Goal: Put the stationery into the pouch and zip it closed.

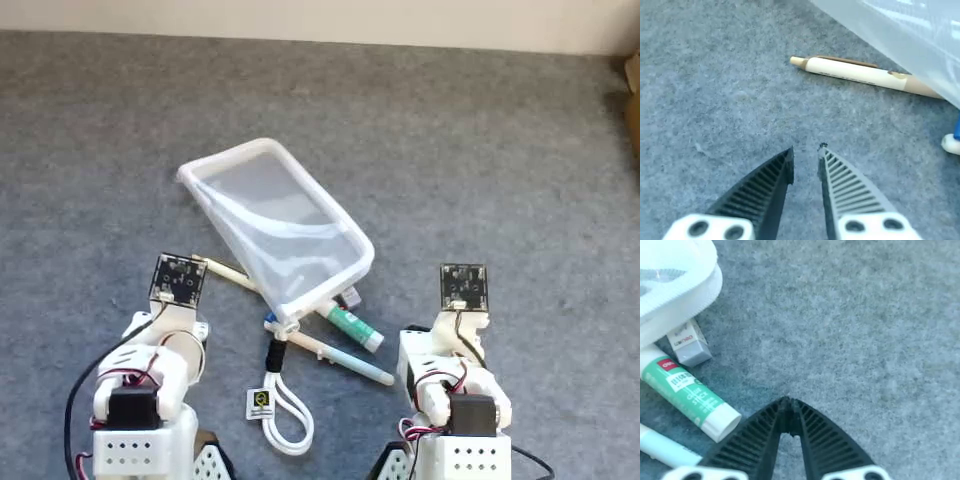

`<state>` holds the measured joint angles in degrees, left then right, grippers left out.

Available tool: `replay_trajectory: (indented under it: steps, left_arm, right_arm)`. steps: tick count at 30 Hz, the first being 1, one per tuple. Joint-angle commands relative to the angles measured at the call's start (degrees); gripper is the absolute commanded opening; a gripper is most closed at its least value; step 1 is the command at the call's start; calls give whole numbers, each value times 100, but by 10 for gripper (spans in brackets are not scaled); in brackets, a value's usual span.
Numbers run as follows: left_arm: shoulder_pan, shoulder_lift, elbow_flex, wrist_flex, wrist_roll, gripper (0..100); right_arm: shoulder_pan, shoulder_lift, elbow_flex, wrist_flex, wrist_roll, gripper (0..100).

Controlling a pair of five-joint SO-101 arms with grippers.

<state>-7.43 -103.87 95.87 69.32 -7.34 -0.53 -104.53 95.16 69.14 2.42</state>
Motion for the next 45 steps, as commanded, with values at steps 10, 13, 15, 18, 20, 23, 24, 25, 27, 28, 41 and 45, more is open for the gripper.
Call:
replay_trajectory:
  steps: [10, 13, 15, 18, 20, 23, 24, 25, 27, 28, 41, 45]
  left_arm:
    - [-479, -75, 127, -114, 44, 98]
    - [-479, -75, 127, -114, 44, 98]
    - [-479, -75, 127, -114, 44, 98]
    - [-479, -75, 127, -114, 44, 98]
    - [-479, -75, 127, -114, 44, 101]
    - [-479, -75, 127, -114, 44, 101]
    - [-479, -75, 127, -114, 44, 101]
    - [-479, -75, 127, -114, 44, 101]
    - [-479, -75, 127, -114, 44, 101]
    - [-479, -75, 127, -114, 44, 101]
    - [-479, -75, 127, -273, 53, 102]
    - [-488, -75, 127, -273, 62, 102]
  right_arm:
    - [-75, -22, -1886, 48, -1055, 5]
    - [-479, -13, -2264, 57, -1160, 5]
    - [-813, -4, -2440, 57, -1169, 5]
    - [-1209, 40, -2633, 277, -1310, 5]
    - [-1437, 286, -2958, 558, -1565, 5]
    - [-1851, 1024, -3574, 901, -1626, 5]
    - [-1956, 1341, -3802, 980, -1626, 5]
    - [-2062, 1631, -4013, 1024, -1662, 5]
    - [-2325, 2193, -4365, 1059, -1890, 6]
    - [-2501, 2448, -4497, 1042, -1960, 6]
    - [-4470, 4391, -4796, 338, -3007, 176]
    - [-4831, 5033, -4796, -242, -3182, 176]
